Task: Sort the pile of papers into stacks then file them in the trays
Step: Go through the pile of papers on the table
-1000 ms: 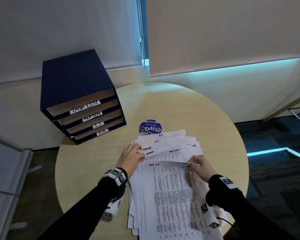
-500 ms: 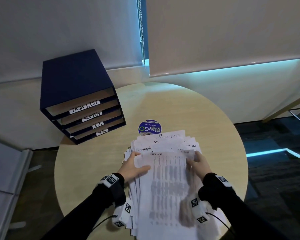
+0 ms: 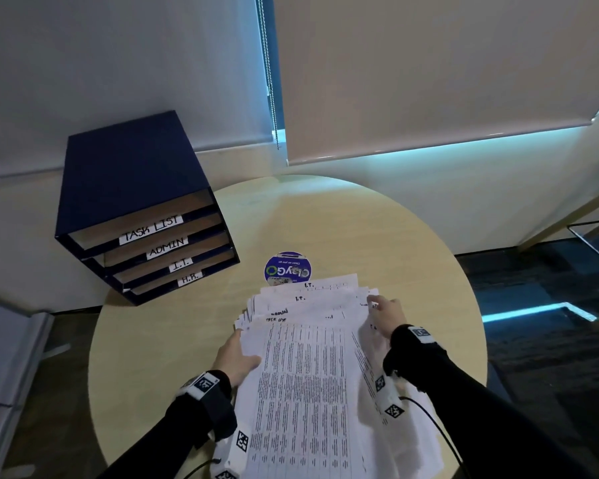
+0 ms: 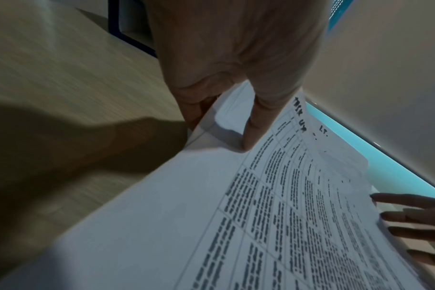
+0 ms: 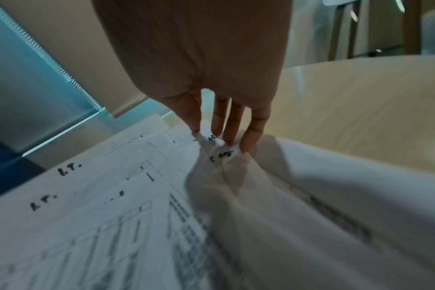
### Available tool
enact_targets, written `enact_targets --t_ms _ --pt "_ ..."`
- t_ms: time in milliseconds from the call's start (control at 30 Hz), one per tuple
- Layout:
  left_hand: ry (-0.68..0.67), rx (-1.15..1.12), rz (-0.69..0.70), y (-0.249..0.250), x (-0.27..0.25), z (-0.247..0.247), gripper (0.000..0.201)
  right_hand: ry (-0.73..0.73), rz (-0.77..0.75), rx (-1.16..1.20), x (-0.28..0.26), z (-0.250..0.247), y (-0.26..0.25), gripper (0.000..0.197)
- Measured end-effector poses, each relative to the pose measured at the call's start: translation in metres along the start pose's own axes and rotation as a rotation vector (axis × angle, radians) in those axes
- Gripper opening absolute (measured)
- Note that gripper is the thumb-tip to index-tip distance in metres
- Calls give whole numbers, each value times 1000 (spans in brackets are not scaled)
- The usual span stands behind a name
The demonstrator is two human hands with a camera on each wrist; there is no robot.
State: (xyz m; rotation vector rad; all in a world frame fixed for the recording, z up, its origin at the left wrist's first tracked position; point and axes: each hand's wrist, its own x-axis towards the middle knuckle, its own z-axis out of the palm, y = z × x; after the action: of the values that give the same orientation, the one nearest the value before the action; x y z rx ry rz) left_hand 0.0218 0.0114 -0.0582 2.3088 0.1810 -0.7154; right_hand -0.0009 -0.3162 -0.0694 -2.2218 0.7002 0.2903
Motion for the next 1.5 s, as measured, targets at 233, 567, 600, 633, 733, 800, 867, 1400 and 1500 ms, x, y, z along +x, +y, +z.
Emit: enact_targets --t_ms 233,567,600,633,733,800,867,1400,1500 --pt "-22 -24 -7 -3 3 -2 70 0 -143 -258 12 -10 -10 23" --pt "-33 -43 -6 -3 1 -4 65 -125 -22 -154 18 -23 -17 7" --pt "-33 -51 5 -2 1 -4 61 -129 -15 -53 15 -25 -17 11" --pt "-34 -59 14 -2 0 -5 58 -134 0 79 10 -28 -17 15" --pt "-31 -95 44 0 -4 -7 51 -162 53 500 -7 -37 -17 20" --pt "-21 -119 65 -1 -2 -7 52 -188 74 694 -17 -41 -19 22" --pt "0 -136 74 -1 -2 -8 50 -205 94 813 -27 -46 -23 18" --pt "153 -251 248 1 -26 -9 99 213 -203 517 -62 -60 -51 20" --pt "216 -263 297 5 -31 -11 76 294 -411 675 -75 -76 -74 21"
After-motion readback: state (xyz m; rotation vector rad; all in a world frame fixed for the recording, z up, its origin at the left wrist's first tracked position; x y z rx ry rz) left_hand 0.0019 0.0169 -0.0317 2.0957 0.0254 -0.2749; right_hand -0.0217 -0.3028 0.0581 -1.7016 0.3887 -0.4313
